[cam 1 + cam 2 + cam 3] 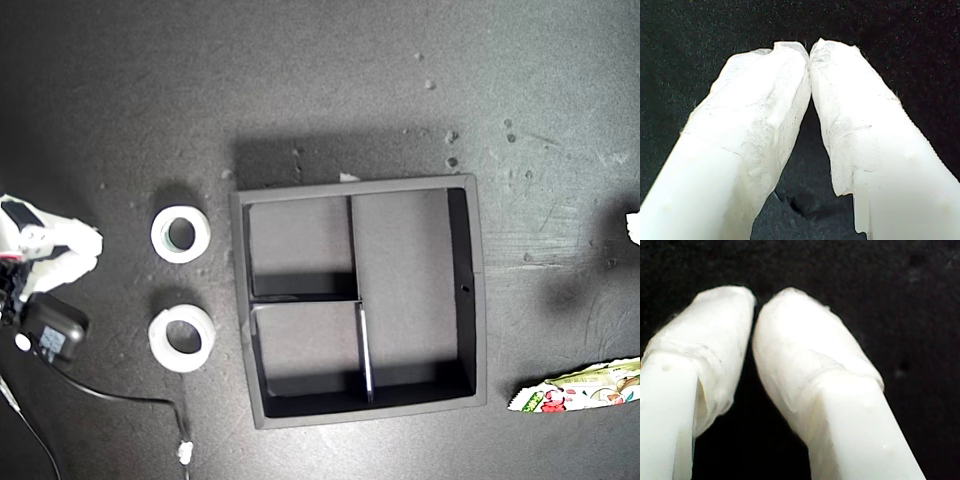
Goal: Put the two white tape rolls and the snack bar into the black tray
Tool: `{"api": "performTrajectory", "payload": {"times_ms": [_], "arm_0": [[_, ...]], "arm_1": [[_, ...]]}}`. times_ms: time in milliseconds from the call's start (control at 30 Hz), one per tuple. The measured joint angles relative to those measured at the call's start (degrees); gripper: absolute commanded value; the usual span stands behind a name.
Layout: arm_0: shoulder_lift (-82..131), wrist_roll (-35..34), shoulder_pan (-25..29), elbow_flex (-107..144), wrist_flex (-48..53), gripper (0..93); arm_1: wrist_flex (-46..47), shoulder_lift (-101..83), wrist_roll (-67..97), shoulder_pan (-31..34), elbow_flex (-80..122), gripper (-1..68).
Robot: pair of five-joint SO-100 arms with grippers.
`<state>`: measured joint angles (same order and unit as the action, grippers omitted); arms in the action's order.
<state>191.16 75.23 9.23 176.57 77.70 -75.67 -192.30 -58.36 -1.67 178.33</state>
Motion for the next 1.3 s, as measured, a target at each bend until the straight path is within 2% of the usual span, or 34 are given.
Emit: {"api": "performTrajectory", "payload": {"times_ms": [200, 533, 733, 833, 900, 1033, 1133, 1300], "arm_0": [[0.00, 4.75, -4.83, 0.00, -0.26, 0.1], [0.00, 5.10, -5.27, 0.00, -0.44, 0.1], [0.00, -0.09, -4.39, 0.00, -7.03, 0.0], [0.00, -0.88, -1.05, 0.00, -10.81, 0.0], [0.00, -2.99, 0.62, 0.00, -13.36, 9.3], [0.00, -6.50, 2.99, 0.00, -18.90, 15.9], [0.00, -8.96, 3.52, 0.00, -24.17, 20.1], [0.00, -14.24, 3.08, -0.79, -29.00, 20.2]], "arm_1": [[-0.62, 0.09, -9.49, -3.16, 0.00, -0.1], [0.09, 0.18, -11.69, -3.43, 0.00, -0.2], [14.50, 0.62, -11.69, 0.79, 0.00, -0.2], [17.49, 0.62, -11.69, 0.18, 0.00, -0.2], [19.34, 0.62, -11.69, 0.00, 0.00, -0.2], [22.24, 0.62, -12.48, -2.37, 0.00, -0.3], [20.65, 0.62, -24.26, -5.19, 0.00, -0.4], [16.88, 0.62, -50.71, -5.54, 0.00, -0.4]]}}
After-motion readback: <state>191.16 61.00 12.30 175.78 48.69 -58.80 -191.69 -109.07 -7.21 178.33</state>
